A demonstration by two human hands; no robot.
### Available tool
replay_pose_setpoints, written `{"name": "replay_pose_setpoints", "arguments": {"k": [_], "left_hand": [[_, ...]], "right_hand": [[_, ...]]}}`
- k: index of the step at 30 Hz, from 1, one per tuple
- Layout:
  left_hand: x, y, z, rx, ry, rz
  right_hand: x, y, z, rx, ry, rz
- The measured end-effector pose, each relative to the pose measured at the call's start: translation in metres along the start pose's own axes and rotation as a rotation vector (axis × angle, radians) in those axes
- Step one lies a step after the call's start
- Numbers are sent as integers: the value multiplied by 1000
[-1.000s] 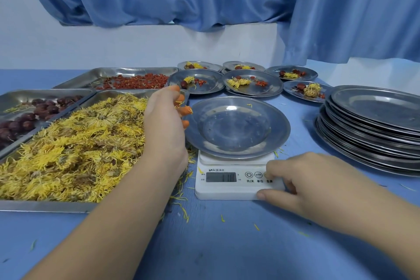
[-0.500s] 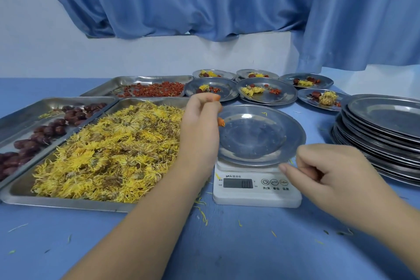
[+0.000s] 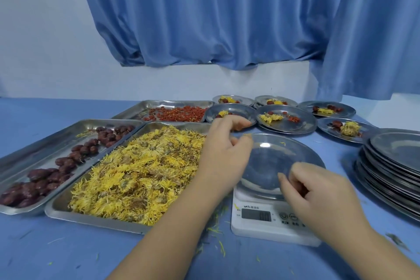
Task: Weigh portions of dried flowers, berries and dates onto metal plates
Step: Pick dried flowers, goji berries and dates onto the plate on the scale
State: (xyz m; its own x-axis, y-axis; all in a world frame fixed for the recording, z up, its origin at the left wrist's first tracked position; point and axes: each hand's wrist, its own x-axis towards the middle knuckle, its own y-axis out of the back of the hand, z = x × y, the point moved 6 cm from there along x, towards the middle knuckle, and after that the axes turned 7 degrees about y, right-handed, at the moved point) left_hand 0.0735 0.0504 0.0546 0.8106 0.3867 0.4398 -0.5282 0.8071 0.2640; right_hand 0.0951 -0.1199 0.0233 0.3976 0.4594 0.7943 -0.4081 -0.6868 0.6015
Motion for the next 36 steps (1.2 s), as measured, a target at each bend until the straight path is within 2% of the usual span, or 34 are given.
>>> {"name": "replay_pose_setpoints", "arguments": {"k": [3, 8, 12, 14, 21, 28, 33, 36], "left_hand": [[22, 34, -8, 84, 115, -6], [60, 101, -23, 681, 172, -134], [68, 125, -61, 1160, 313, -451], [67, 129, -78, 1256, 364, -497], [72, 140, -94, 1106, 330, -323], [79, 162, -67, 916, 278, -144], [78, 162, -53, 711, 292, -105], [76, 149, -44, 642, 282, -136]], "right_hand": [[3, 1, 4, 17, 0, 3], [5, -4, -4, 20, 25, -35], [6, -7, -11, 33, 51, -52], [6, -5, -12, 41, 56, -47], [4, -2, -5, 50, 32, -60], [4, -2, -3, 72, 10, -71], [5, -2, -4, 86, 5, -84], [4, -2, -3, 96, -3, -90]]}}
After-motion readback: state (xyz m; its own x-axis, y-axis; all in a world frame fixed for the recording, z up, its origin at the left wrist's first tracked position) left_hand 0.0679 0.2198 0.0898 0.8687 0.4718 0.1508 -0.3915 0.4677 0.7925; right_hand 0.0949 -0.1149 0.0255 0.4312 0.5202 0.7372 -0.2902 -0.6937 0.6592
